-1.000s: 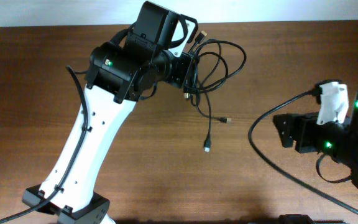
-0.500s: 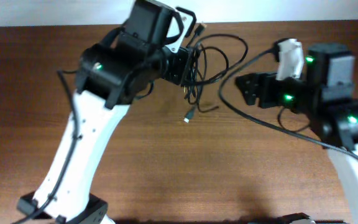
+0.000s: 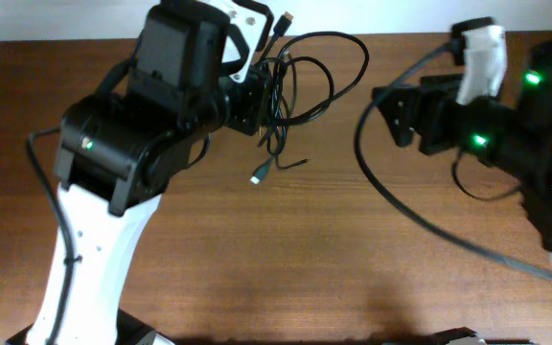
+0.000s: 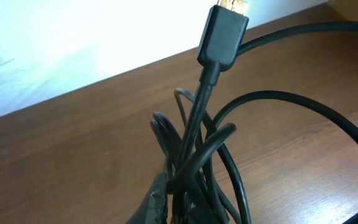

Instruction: Untangle cables

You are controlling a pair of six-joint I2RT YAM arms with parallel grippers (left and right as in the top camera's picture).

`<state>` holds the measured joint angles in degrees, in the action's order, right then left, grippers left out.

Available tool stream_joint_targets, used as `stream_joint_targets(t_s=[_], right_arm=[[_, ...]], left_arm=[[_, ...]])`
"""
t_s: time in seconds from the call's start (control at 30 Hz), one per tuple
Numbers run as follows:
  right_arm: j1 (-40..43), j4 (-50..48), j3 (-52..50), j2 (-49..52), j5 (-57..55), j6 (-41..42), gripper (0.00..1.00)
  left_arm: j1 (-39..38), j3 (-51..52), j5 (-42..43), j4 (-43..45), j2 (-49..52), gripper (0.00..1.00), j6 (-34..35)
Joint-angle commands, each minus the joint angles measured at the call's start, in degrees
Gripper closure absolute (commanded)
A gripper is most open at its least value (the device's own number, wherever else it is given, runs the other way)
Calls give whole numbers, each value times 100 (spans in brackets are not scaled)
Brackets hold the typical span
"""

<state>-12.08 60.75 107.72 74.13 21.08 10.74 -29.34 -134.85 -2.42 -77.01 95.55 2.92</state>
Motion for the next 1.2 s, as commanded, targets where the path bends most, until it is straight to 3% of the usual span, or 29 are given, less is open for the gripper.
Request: stream_joint_targets(t_s=[0.0,0.17,0.3,0.4,0.53,0.8,0.83,0.87,0.9,1.17], right_arm=[[9,59,212,-70,-68,31,21],[4,9,212,-11,-66,468,24],[4,-374,212,188,-673,2509,29],[4,-769,212,407,-675,3405,29],[-90,-938,210,706,-660,3934,29],[-706,-1419,212,1134,-682,4079,30],[-732,-1438,212,1145,-684,4079,37],[-741,-1432,212,1143,-704,4076,84],[-741,-1423,212,1143,-713,4076,96],[-684,-717,212,1091,-1456,4030,96]], left_arm=[[-2,-31,-87,39,81,100,94],[-2,-31,-87,44,127,100,96],[-2,-31,-85,37,127,100,96],[-2,-31,-85,37,127,100,94],[-2,-31,-85,35,127,100,94],[-2,-31,-85,35,127,100,94],[-2,-31,-85,37,127,100,94],[-2,-31,-85,37,127,100,94],[-2,-31,-85,37,127,100,94],[0,-33,-457,-26,105,100,98]])
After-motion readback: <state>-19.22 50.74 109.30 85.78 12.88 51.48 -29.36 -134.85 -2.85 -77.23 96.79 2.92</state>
